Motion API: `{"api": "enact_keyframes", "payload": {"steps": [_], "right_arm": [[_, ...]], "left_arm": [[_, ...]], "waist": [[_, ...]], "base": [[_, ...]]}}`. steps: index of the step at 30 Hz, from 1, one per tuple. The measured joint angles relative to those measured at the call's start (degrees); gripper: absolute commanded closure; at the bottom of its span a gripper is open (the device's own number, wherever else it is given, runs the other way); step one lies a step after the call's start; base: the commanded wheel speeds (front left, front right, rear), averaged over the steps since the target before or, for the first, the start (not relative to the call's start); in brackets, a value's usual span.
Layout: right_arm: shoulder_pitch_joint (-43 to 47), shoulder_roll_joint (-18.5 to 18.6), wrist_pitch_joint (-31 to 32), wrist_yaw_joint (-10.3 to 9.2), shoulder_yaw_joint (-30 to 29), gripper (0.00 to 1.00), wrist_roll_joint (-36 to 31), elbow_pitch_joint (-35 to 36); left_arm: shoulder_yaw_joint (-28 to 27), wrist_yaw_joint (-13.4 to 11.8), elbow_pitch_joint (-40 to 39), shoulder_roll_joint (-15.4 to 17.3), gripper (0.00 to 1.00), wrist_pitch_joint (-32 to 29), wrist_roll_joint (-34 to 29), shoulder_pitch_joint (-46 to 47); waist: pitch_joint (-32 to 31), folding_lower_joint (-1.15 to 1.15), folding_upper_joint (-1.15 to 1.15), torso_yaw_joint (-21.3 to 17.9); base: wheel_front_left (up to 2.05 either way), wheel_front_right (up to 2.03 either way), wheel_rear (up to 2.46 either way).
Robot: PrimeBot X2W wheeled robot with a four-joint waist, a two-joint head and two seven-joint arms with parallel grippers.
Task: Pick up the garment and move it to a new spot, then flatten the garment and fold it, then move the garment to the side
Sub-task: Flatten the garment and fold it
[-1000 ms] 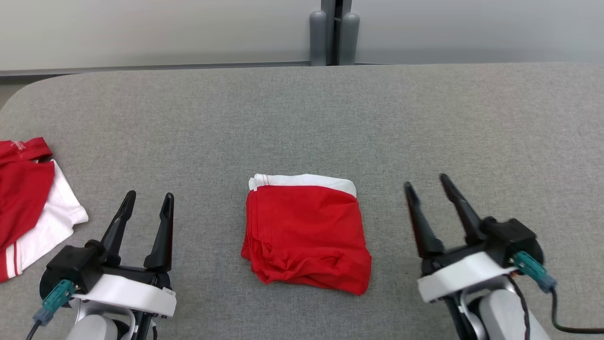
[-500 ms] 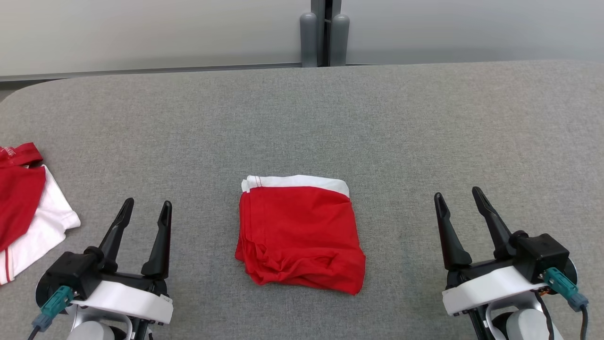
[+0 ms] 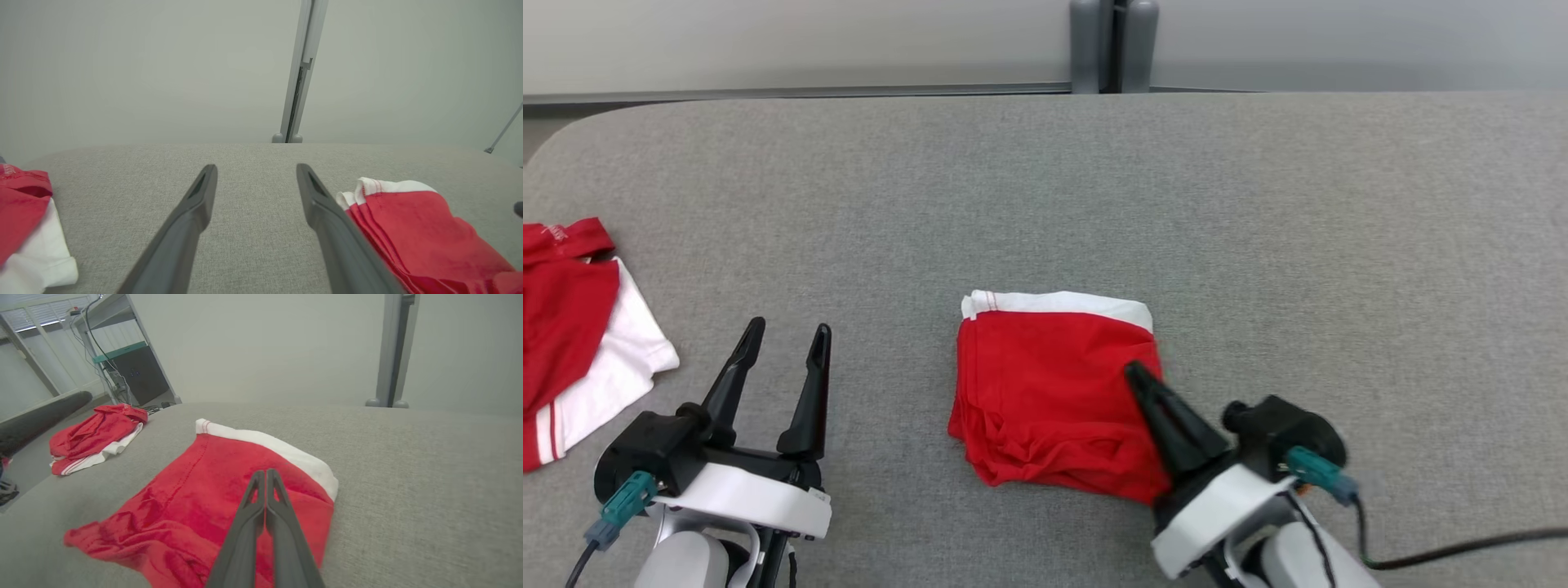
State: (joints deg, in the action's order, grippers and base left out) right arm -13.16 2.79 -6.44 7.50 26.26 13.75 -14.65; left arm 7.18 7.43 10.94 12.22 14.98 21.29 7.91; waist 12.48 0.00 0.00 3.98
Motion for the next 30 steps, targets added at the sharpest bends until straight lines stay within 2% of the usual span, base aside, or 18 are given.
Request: {"api": "enact_keyframes", "payload": {"steps": [4, 11, 20, 24, 27, 28, 29, 30], "right_arm": [[-4.52, -0.04, -1.36, 0.0, 8.14, 1.0, 4.63, -6.01], [-9.81, 0.02, -2.08, 0.0, 16.81, 1.0, 10.95, -14.67], [-11.18, 0.05, -0.54, 0.0, 26.43, 1.0, 16.64, -17.97], [-11.45, 0.03, -2.91, 0.0, 27.72, 1.0, 17.51, -16.8], [-11.46, -0.02, -5.59, 0.0, 24.95, 1.0, 17.8, -14.94], [-11.41, -0.03, -6.19, 0.0, 23.38, 0.71, 18.04, -14.3], [-11.33, -0.02, -6.45, -0.01, 21.74, 0.13, 17.95, -14.21], [-11.01, -0.01, -6.71, 0.0, 19.98, 0.0, 17.34, -14.18]], "left_arm": [[0.92, 0.0, 0.33, -0.12, 0.0, 0.01, 0.47, 0.96], [1.79, 0.0, 0.81, -0.4, 0.0, 0.01, 1.01, 1.7], [1.87, 0.0, 0.62, -0.36, 0.0, 0.01, 1.43, 1.72], [1.23, 0.0, 0.84, -0.27, 0.0, 0.01, 1.42, 1.67], [0.56, 0.0, 1.02, -0.24, 0.0, 0.01, 1.29, 1.01], [0.35, 0.0, 1.11, -0.23, 0.0, 0.0, 1.1, 0.64], [0.16, 0.0, 1.14, -0.23, 0.0, 0.0, 0.89, 0.4], [-0.09, -0.02, 1.14, -0.21, 0.0, 0.01, 0.89, 0.19]], "waist": [[0.65, 0.0, 0.0, 1.42], [1.33, 0.0, 0.0, 3.36], [1.77, 0.0, 0.0, 3.21], [1.15, 0.0, 0.0, 2.66], [0.12, 0.0, 0.0, 2.06], [-0.28, 0.0, 0.0, 1.8], [-0.73, 0.0, 0.0, 1.55], [-1.22, 0.0, 0.0, 1.26]], "base": [[0.0, 0.0, 0.0], [0.0, 0.0, 0.0], [0.0, 0.0, 0.0], [0.0, 0.0, 0.0], [0.0, 0.0, 0.0], [0.0, 0.0, 0.0], [0.0, 0.0, 0.0], [0.0, 0.0, 0.0]]}}
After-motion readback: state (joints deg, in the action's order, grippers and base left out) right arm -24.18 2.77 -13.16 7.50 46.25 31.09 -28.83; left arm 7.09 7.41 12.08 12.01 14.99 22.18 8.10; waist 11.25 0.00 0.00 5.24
